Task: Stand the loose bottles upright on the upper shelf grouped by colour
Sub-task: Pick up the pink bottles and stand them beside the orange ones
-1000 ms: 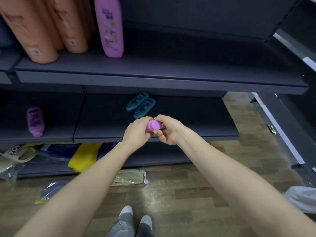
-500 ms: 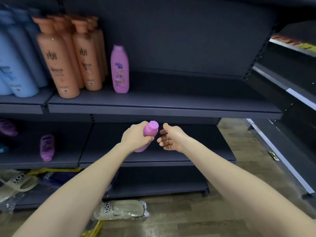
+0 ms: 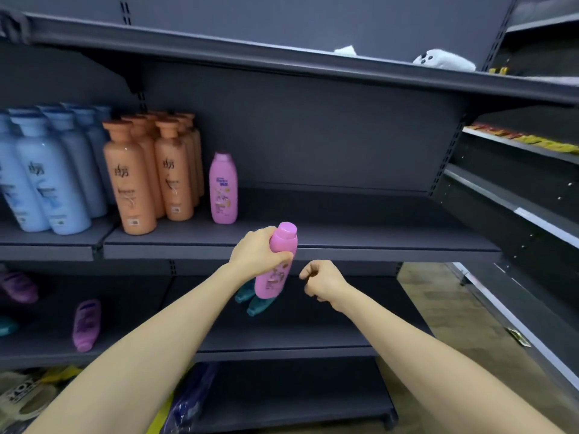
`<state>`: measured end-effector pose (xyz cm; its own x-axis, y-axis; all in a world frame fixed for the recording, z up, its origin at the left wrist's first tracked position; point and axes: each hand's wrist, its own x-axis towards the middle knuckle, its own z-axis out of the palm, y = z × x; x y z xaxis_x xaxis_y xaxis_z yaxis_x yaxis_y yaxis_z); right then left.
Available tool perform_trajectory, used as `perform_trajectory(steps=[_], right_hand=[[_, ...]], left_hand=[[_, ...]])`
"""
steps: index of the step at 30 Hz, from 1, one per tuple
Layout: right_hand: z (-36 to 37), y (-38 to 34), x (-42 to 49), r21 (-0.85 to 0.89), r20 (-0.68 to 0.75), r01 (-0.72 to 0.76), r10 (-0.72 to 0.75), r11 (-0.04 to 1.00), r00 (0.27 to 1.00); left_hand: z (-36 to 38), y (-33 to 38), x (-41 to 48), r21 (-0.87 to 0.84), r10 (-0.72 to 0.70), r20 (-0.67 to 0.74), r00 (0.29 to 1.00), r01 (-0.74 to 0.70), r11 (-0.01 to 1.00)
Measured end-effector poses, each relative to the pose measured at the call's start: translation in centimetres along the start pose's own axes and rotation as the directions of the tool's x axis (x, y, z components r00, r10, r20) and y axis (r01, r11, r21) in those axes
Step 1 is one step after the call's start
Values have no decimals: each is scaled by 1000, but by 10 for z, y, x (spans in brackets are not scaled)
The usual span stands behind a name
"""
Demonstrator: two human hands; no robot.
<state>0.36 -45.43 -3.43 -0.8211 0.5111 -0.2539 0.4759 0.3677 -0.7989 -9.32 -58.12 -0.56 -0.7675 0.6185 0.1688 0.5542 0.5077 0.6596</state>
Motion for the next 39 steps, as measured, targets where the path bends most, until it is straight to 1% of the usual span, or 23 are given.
perform_trajectory(steps=[5, 9, 15, 25, 33, 39], right_hand=[[-9, -9, 2, 37, 0, 56, -56, 998, 998], [-13, -15, 5, 77, 4, 136, -137, 988, 991], [-14, -21, 10, 181, -8, 200, -202, 963, 979], [-28, -47, 11, 217, -70, 308, -300, 926, 951], [-19, -64, 17, 297, -39, 345, -350, 890, 936], [0, -72, 30, 322, -53, 338, -340, 884, 939]], left_hand=[[-9, 19, 9, -50, 30, -18, 999, -31, 998], [-13, 34, 14, -82, 53, -16, 998, -54, 995], [-13, 46, 19, -96, 66, -16, 998, -67, 993], [-40, 60, 32, -147, 102, -84, 991, -114, 983], [-61, 50, 31, -232, 107, -149, 983, -140, 963], [-65, 29, 34, -251, 103, -196, 975, -151, 956]])
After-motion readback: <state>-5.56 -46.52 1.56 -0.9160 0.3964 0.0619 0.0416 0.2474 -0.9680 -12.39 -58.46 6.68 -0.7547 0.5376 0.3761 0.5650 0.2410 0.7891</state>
